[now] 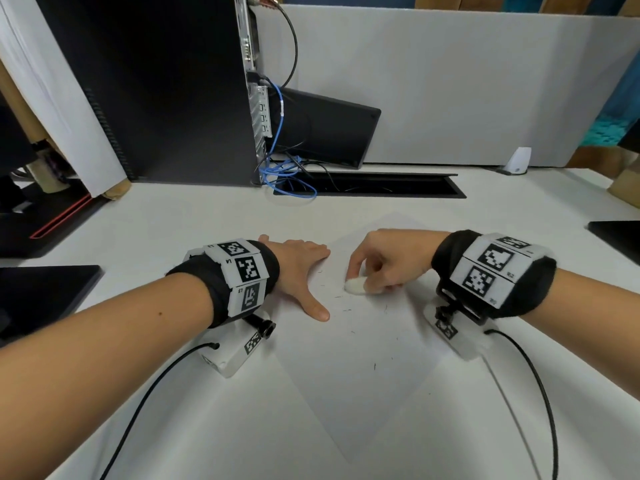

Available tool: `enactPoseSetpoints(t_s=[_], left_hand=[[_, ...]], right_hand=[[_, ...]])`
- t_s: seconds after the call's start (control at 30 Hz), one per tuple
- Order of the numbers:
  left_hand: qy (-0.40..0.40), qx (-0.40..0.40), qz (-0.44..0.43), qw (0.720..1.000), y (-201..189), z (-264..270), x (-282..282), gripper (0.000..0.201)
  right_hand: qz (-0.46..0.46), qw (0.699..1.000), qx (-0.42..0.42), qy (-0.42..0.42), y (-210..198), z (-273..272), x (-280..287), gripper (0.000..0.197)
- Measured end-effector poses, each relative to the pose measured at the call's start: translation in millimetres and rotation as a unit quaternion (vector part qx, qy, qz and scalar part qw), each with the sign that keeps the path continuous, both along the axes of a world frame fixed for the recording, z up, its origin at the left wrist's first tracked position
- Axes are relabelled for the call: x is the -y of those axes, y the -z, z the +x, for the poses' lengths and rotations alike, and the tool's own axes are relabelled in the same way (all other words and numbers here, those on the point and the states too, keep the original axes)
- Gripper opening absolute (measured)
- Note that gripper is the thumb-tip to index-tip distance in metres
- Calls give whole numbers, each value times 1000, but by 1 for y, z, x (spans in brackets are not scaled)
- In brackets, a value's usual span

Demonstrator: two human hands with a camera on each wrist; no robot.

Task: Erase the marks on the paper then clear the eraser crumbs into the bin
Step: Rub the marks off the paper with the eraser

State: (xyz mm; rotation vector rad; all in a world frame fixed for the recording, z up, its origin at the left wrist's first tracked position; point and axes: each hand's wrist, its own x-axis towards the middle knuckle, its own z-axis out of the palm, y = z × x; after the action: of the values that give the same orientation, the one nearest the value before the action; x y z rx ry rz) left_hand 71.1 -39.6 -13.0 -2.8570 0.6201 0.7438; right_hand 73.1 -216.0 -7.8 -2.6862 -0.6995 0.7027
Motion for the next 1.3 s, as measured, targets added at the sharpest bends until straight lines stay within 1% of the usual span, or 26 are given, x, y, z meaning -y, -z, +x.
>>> enactPoseSetpoints(t_s=[0.07,0.1,0.2,0.27,0.37,0.47,0.57,0.6,0.7,0.73,0.77,0.83,0.87,0.9,0.97,1.0,1.1,1.13,1.23,1.27,1.3], left_hand=[[4,5,5,1000,-1,1,1,109],[4,7,6,1000,-1,1,2,109],[2,4,10,1000,-4,0,3,107],[3,-2,14,1000,-7,0,2,105],[28,-25,10,999,-11,1,5,101],[35,-60,-32,997,-11,2,14,96],[24,-65,-19,997,-5,0,24,102],[24,-69,-8,997,-2,-2,27,107],[34,-60,14,998,5,-7,30,117],[33,-53,16,998,7,-7,30,117],[33,-49,15,998,7,-8,30,118],[30,-46,16,998,7,-8,29,118],[29,-44,18,998,7,-8,29,118],[28,-42,21,998,7,-9,29,118],[27,-38,26,999,6,-10,30,117],[27,-36,26,999,6,-10,30,117],[27,-37,24,999,5,-10,31,117],[26,-38,25,999,5,-10,31,117],[26,-36,25,999,6,-10,30,117],[28,-36,26,999,6,-10,30,116],[29,-36,27,999,5,-11,31,116]], right_hand=[[4,999,-39,-21,0,-10,0,18],[7,999,-42,-20,0,-11,2,20],[27,999,0,19,-2,-1,16,24],[26,999,21,43,-1,2,26,21],[20,998,6,54,6,-5,36,16],[23,998,11,50,10,-10,35,12],[45,996,39,62,12,-7,29,14],[55,996,25,62,12,-8,28,14],[77,992,-91,38,10,-18,26,15],[75,991,-109,32,9,-21,26,14],[72,992,-99,31,9,-20,26,14],[59,997,-32,34,8,-19,24,12],[55,998,-16,37,9,-19,24,10],[59,997,-28,36,9,-21,23,9],[66,993,-93,24,9,-27,21,10],[63,993,-98,27,9,-28,21,11],[48,997,9,54,5,-23,24,12],[50,997,8,59,6,-23,23,12],[67,994,-74,31,9,-31,14,11],[62,995,-65,29,9,-32,13,11],[56,997,-34,34,9,-31,13,10]])
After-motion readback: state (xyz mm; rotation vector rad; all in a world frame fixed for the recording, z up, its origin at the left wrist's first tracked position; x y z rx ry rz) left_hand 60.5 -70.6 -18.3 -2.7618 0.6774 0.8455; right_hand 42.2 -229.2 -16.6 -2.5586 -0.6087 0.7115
